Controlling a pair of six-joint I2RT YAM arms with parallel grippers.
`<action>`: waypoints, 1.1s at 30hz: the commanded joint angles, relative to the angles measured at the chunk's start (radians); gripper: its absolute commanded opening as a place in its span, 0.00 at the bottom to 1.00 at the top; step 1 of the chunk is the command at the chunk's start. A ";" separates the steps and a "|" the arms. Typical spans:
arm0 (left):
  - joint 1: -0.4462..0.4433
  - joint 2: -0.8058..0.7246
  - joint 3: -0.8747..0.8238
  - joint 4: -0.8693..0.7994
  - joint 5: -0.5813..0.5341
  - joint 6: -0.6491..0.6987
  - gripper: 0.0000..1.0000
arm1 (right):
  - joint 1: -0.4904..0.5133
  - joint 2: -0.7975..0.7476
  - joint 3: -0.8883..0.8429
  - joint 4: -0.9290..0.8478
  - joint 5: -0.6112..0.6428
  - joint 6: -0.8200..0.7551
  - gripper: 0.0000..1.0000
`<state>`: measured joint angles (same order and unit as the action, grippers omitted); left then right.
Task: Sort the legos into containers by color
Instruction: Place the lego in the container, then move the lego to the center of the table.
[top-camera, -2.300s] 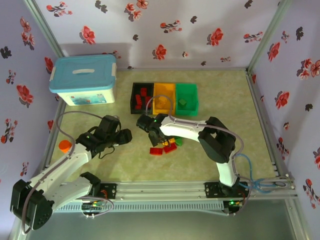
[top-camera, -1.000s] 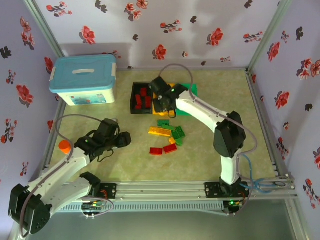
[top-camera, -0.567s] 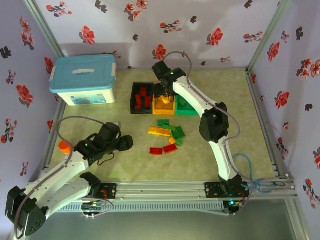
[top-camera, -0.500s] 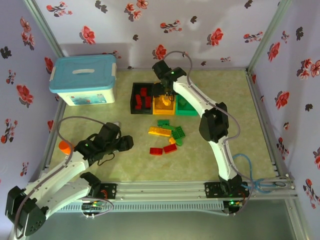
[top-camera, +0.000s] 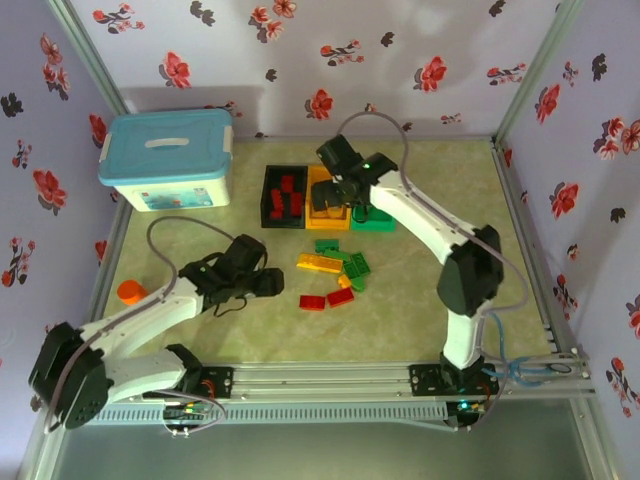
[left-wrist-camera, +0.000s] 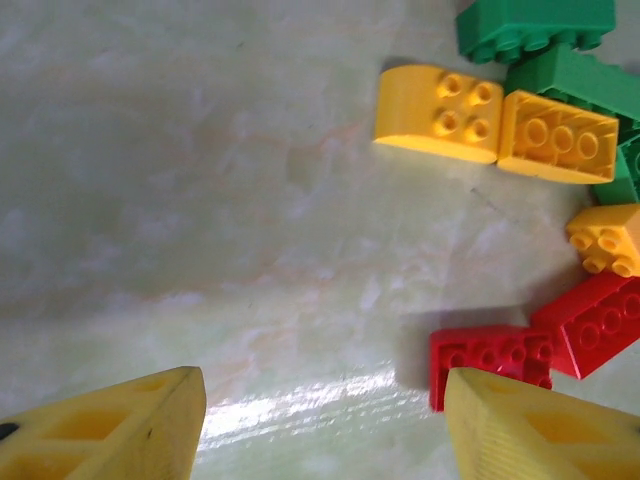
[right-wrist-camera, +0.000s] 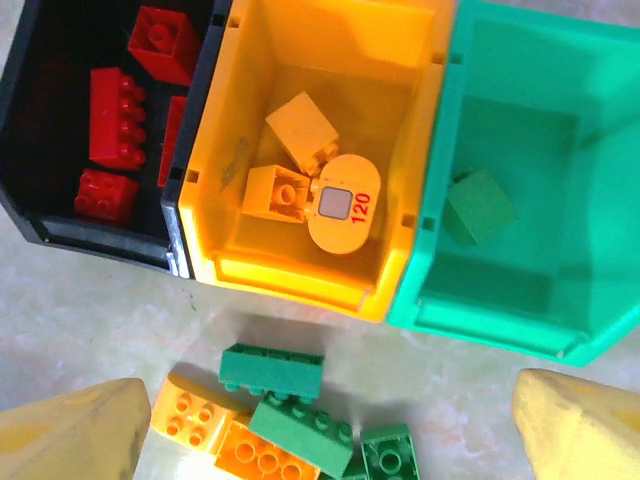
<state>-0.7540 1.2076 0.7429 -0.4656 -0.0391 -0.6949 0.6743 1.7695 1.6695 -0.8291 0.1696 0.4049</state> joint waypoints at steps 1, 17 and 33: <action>-0.007 0.090 0.080 0.045 0.013 0.056 0.64 | -0.004 -0.077 -0.118 0.090 -0.005 0.037 0.93; 0.032 0.562 0.434 0.003 0.056 0.131 0.53 | -0.031 -0.268 -0.428 0.168 0.000 0.084 0.92; 0.046 0.653 0.448 -0.039 0.012 0.115 0.46 | -0.055 -0.303 -0.494 0.201 -0.025 0.102 0.91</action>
<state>-0.7185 1.8492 1.1988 -0.4568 0.0071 -0.5728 0.6281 1.4960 1.1938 -0.6456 0.1528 0.4835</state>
